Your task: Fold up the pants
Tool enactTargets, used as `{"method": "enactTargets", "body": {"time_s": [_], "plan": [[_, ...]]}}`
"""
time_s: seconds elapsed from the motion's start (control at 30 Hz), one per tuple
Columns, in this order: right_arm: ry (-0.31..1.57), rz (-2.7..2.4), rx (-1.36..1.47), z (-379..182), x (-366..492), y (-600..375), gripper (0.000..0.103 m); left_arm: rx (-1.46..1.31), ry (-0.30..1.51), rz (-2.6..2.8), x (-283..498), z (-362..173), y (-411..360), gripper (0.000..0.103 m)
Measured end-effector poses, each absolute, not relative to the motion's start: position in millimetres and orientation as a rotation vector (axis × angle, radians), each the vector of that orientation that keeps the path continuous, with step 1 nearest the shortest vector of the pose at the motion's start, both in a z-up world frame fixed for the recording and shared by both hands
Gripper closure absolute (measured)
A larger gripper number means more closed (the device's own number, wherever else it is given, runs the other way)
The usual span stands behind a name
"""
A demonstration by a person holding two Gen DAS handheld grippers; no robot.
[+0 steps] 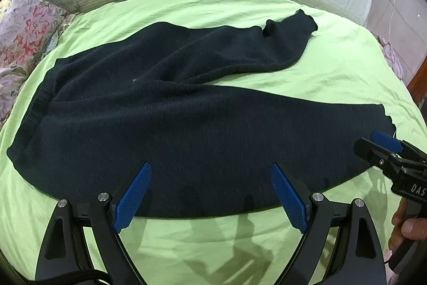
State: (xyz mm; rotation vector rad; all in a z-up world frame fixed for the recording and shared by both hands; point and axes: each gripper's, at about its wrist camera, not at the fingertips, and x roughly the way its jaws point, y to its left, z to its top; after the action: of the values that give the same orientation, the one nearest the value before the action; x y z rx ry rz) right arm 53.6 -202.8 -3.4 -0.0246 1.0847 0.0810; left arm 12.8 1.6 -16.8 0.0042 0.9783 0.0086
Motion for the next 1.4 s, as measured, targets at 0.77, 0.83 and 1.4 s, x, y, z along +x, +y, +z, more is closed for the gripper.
{"method": "enactTargets", "body": {"time_s": [0.77, 0.83, 1.4], "plan": [[1.049, 0.111, 0.043, 16.3, 183.7, -238.1, 0.015, 0.065, 1.026, -0.138, 137.6, 6.7, 1.1, 0.012], [1.055, 0.120, 0.054, 18.0, 199.4, -244.2, 0.015, 0.052, 1.041, -0.160, 158.3, 4.6, 1.9, 0.012], [1.106, 0.063, 0.062, 5.1, 342.8, -291.1, 0.015, -0.032, 1.191, -0.277, 303.6, -30.0, 6.3, 0.012]]}}
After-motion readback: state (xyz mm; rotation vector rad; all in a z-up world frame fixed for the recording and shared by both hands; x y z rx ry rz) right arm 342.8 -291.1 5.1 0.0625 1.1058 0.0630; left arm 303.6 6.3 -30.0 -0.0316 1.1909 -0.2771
